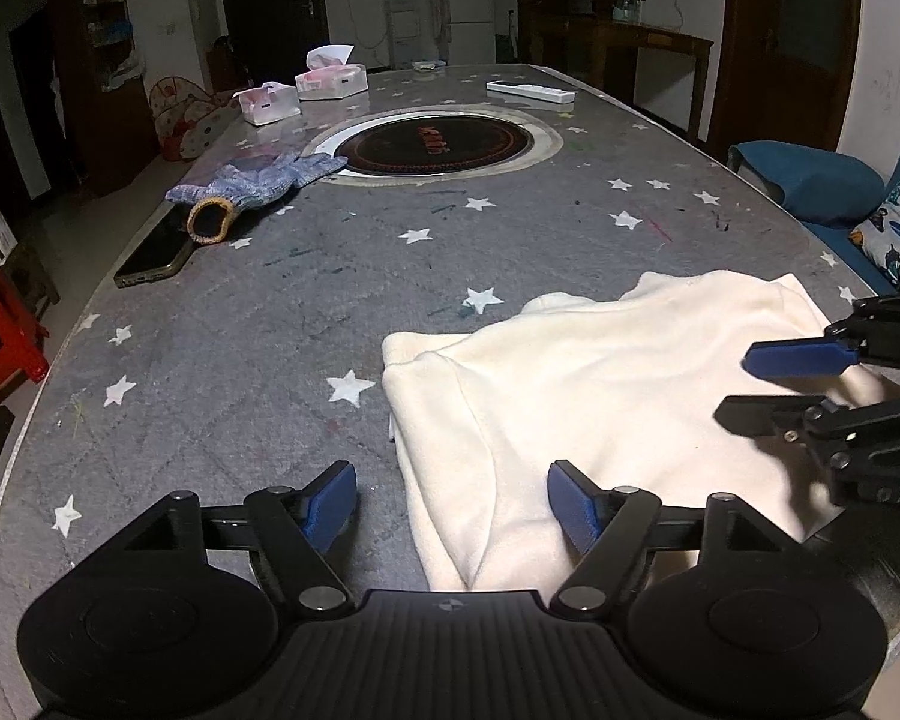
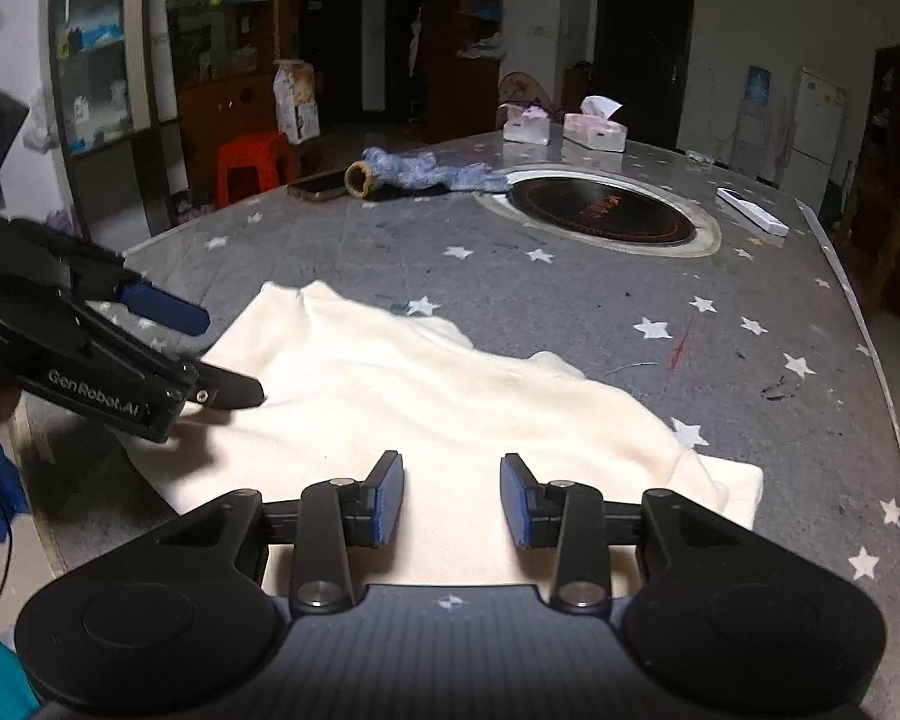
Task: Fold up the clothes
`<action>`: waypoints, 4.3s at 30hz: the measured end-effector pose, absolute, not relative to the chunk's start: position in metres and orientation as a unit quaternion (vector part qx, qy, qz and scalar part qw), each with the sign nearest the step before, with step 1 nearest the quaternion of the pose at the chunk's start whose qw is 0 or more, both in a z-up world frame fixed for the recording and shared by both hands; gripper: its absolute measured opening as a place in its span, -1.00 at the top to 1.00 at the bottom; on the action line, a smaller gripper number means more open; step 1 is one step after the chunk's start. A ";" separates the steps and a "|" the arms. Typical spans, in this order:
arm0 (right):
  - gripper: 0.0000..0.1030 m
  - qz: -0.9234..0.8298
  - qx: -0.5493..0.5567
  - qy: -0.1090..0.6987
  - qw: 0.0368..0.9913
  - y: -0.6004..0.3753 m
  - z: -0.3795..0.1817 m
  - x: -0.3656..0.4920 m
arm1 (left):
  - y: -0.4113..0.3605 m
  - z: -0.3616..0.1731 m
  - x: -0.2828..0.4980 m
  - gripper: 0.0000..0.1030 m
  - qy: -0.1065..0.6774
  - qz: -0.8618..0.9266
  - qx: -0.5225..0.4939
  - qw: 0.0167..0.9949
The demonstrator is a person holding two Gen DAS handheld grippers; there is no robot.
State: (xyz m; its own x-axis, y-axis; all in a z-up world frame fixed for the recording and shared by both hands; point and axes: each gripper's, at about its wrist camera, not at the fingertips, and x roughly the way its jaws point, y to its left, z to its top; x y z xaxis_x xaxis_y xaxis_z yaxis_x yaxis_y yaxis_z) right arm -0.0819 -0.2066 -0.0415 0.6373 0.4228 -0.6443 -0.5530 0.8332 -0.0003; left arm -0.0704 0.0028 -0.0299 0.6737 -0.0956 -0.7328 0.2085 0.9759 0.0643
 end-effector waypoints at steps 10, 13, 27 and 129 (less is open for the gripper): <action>0.32 0.267 -0.069 0.334 0.901 -0.219 -0.039 -0.081 | -0.001 -0.025 -0.067 -0.49 0.392 -0.077 0.087 0.913; 0.31 0.258 -0.056 0.326 0.908 -0.225 -0.033 -0.075 | -0.001 -0.023 -0.065 -0.50 0.392 -0.073 0.090 0.913; 0.43 0.215 -0.023 0.354 0.910 -0.241 -0.045 -0.041 | -0.005 -0.016 -0.054 -0.59 0.389 -0.068 0.102 0.913; 0.63 0.336 -0.120 0.350 0.866 -0.210 -0.034 -0.122 | 0.007 -0.029 -0.107 0.25 0.361 -0.240 0.089 0.897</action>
State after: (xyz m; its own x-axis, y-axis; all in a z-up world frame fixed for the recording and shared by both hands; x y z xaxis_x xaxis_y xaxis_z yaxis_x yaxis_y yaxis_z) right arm -0.1217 -0.2095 -0.0343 0.5292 0.4980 -0.6870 -0.6659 0.7455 0.0275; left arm -0.1066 0.0068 -0.0292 0.6243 -0.3672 -0.6894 0.4952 0.8686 -0.0142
